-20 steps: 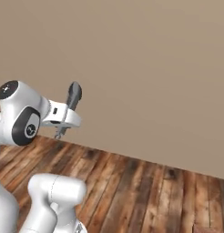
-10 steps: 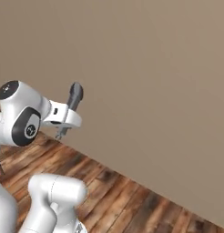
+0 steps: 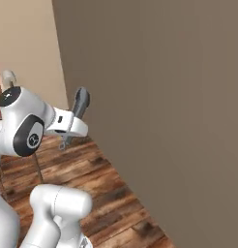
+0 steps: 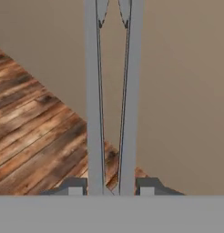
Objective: Take the tongs from the drawer on the left and place them on the dining counter next to the tray containing the hot dog.
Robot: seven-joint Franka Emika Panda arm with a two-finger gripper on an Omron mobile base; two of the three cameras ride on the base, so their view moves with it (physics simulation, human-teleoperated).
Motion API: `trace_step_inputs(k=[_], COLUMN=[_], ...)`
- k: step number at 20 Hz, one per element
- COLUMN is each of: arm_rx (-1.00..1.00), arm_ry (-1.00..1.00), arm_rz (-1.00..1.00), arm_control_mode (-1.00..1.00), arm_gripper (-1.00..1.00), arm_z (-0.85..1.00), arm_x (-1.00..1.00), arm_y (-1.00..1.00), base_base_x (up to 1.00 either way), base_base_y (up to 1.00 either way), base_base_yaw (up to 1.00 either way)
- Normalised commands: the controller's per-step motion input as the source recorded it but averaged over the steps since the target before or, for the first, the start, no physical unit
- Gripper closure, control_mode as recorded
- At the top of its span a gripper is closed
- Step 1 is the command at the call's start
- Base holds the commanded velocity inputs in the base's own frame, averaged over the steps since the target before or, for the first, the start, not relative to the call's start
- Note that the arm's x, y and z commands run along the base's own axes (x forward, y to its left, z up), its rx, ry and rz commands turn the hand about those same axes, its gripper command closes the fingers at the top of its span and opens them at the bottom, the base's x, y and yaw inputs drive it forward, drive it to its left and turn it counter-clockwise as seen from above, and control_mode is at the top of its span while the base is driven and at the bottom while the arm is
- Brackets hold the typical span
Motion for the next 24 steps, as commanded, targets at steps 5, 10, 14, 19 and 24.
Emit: trace_step_inputs(k=[5,10,14,19,24], arm_rx=[0.00,0.00,0.00,0.00,0.00], arm_ry=[0.00,0.00,0.00,0.00,0.00], arm_rz=[0.00,0.00,0.00,0.00,0.00], arm_control_mode=[1.00,1.00,1.00,1.00,1.00], arm_gripper=[1.00,1.00,1.00,1.00,1.00], arm_z=[0.00,0.00,0.00,0.00,0.00], arm_x=[0.00,0.00,0.00,0.00,0.00], arm_y=[0.00,0.00,0.00,0.00,0.00], base_base_x=[1.00,1.00,0.99,0.33,-0.14], base_base_y=[-0.02,-0.04,-0.14,-0.59,-0.71], base_base_yaw=[0.72,0.74,0.77,0.73,0.79])
